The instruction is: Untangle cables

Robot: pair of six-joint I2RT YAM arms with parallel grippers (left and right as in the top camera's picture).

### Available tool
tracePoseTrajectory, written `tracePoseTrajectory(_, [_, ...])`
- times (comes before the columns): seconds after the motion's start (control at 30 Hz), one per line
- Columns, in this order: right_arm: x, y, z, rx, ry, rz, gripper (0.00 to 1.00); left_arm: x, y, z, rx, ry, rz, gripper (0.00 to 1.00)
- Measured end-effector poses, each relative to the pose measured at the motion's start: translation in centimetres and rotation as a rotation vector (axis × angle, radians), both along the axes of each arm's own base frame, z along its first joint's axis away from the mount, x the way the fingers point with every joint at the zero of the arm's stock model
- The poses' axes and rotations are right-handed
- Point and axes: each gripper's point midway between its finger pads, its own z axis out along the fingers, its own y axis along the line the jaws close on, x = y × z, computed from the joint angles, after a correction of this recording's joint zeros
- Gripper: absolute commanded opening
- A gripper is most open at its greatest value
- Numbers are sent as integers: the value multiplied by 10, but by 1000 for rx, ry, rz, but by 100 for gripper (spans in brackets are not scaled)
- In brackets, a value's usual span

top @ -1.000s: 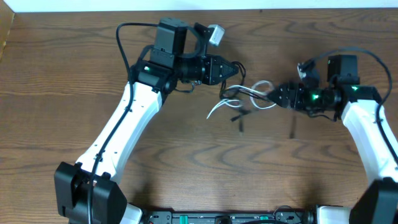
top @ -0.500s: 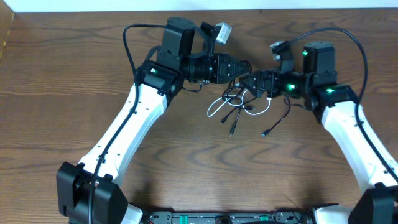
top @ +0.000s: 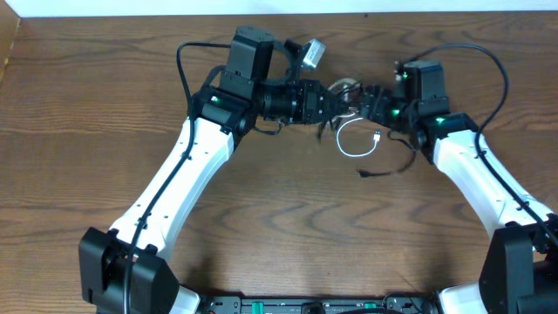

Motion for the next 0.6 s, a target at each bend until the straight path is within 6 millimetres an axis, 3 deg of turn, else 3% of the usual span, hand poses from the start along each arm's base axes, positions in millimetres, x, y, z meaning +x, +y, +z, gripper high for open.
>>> tracePoseTrajectory(0.1, [-8,-49,-18,-101,90,-164,71,-4,7,-2,48,2,35,8])
tracePoseTrajectory(0.2, [-22,-92,-31,-180,173,-280,70,-5,20,8,101,-65,98,7])
tracePoseTrajectory(0.33, [-34,-126,-38,-235,231,-344,69,-5,37,27,156,-178,191,8])
tracePoseTrajectory(0.43, [-30,-119,-36,-203,207,-220,72,-2,44,33,181,-227,227,7])
tracePoseTrajectory(0.6, [-31,-58,-22,-24,115,166,73,3,48,27,215,-232,253,8])
